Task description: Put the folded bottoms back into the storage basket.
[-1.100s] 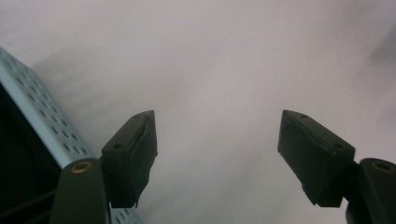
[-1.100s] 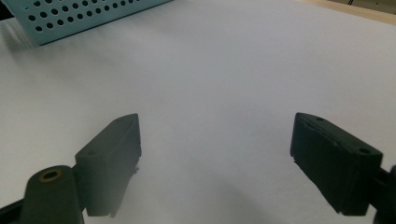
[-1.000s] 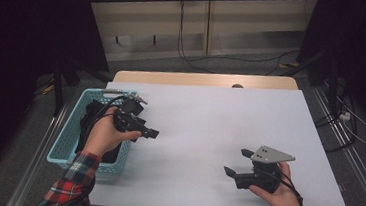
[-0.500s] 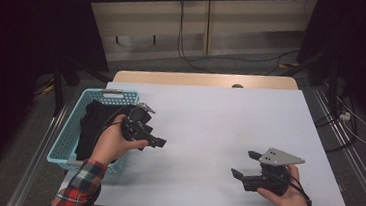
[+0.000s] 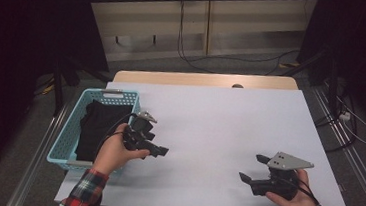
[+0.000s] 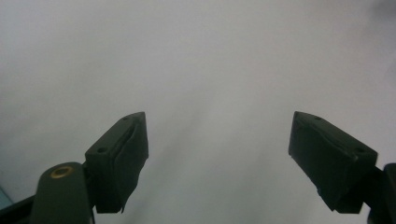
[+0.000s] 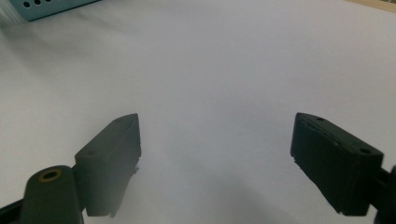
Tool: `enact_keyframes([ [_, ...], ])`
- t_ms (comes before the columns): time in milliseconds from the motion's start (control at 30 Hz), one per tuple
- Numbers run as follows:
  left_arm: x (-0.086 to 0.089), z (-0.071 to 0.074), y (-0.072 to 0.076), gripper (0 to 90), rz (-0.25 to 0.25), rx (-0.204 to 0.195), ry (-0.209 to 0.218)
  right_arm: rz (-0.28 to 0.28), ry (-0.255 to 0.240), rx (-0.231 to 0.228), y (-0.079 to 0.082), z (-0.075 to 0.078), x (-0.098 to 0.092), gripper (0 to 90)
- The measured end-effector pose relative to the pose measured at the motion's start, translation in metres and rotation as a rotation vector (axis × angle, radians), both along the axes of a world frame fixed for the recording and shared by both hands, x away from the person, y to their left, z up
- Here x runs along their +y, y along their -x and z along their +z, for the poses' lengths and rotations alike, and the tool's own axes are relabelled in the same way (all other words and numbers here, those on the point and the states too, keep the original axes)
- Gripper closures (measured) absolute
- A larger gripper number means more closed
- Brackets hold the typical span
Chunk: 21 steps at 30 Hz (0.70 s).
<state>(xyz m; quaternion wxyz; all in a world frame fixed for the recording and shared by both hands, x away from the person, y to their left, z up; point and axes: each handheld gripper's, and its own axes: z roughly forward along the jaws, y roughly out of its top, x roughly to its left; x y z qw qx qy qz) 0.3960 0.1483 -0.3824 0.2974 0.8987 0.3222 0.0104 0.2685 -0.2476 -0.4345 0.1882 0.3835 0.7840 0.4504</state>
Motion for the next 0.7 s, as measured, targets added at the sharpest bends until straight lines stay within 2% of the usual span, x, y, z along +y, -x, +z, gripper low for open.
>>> enact_keyframes([
  [67, 0.000, -0.002, 0.002, 19.5, -0.005, -0.002, -0.003, 0.005, 0.007, 0.004, 0.001, -0.001, -0.001, 15.7],
  [200, 0.001, -0.005, 0.005, 18.3, -0.001, -0.002, 0.019, 0.012, 0.015, 0.006, 0.004, -0.002, -0.003, 15.5],
  [333, 0.001, -0.011, 0.009, 17.1, -0.016, -0.016, 0.006, 0.014, 0.022, 0.007, 0.006, -0.002, -0.006, 15.3],
  [400, 0.001, -0.014, 0.012, 16.7, -0.013, -0.004, 0.026, 0.013, 0.021, 0.006, 0.007, -0.002, -0.007, 15.3],
  [467, 0.001, -0.017, 0.015, 16.5, -0.023, -0.001, 0.027, 0.014, 0.020, 0.006, 0.008, -0.002, -0.008, 15.3],
  [700, 0.002, -0.021, 0.023, 15.9, -0.032, -0.005, 0.054, 0.014, 0.026, 0.010, 0.011, -0.004, -0.011, 15.2],
])
